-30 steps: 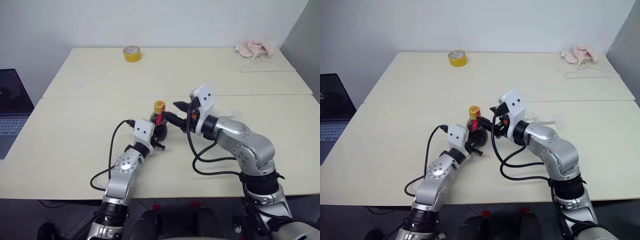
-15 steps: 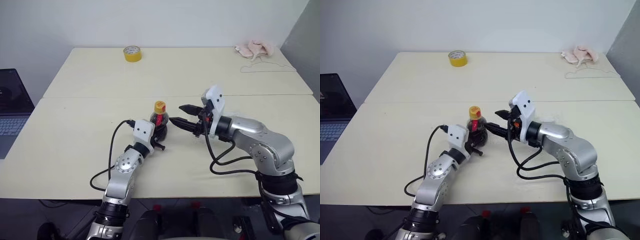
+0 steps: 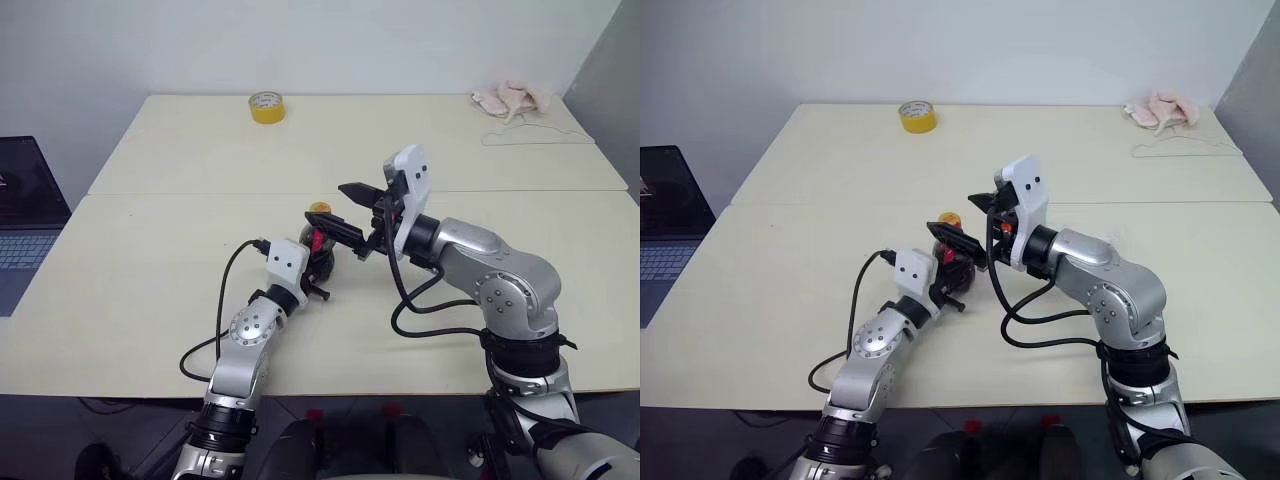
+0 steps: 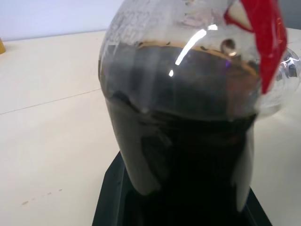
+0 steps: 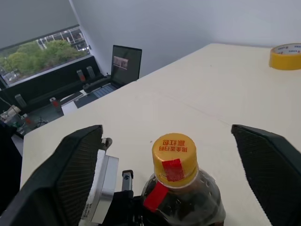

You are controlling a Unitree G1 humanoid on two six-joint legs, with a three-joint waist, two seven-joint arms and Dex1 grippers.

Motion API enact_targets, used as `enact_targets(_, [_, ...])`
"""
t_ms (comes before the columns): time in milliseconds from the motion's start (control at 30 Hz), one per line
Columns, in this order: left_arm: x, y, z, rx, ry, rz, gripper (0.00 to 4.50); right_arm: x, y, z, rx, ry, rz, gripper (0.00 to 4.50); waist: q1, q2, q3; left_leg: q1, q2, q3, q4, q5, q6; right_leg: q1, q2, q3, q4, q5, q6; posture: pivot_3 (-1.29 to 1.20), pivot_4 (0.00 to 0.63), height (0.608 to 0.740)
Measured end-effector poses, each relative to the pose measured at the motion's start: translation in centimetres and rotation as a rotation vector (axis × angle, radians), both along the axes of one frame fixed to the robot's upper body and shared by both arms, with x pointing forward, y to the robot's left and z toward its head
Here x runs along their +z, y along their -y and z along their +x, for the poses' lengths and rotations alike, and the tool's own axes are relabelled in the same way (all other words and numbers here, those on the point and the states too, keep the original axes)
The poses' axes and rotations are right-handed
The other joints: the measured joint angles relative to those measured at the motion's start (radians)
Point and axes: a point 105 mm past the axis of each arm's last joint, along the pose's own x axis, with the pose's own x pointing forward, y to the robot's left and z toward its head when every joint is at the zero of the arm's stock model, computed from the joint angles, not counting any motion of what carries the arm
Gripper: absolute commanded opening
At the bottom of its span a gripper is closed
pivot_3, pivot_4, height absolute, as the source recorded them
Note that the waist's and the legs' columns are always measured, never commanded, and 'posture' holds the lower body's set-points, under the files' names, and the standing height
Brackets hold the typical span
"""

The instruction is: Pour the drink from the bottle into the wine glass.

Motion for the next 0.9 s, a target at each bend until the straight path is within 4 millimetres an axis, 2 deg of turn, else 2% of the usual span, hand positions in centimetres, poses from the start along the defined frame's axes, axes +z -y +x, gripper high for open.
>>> enact_targets(167, [0.0, 0.0, 0.0, 0.001, 0.000, 0.000, 0.76, -0.2, -0.8, 0.7, -0.028, 0.010, -0.037, 4.50, -0.001, 0.000, 0.000, 0.000, 0.000, 0.000, 0.000, 0.000, 0.000, -0.001, 0.000, 0.000, 0.000, 0.000, 0.000, 0.00, 0.150, 0.740])
enact_targets(400, [0.0, 0.0, 0.0, 0.004, 0.000, -0.002, 0.76, -1.2, -1.0, 2.6, -0.112, -0.009, -0.079, 4.50, -0.002, 0.000, 0.000, 0.000, 0.000, 0.000, 0.000, 0.000, 0.000, -0.001, 0.000, 0.000, 0.000, 0.000, 0.000, 0.00, 0.150, 0.740])
enact_targets(900, [0.0, -0.1, 0.1, 0.012, 0.001, -0.003, 0.76, -1.2, -1.3, 2.9, -0.123, 0.001, -0.079, 4.50, -0.002, 0.000, 0.000, 0.000, 0.000, 0.000, 0.000, 0.000, 0.000, -0.001, 0.000, 0.000, 0.000, 0.000, 0.000, 0.00, 0.150, 0.740])
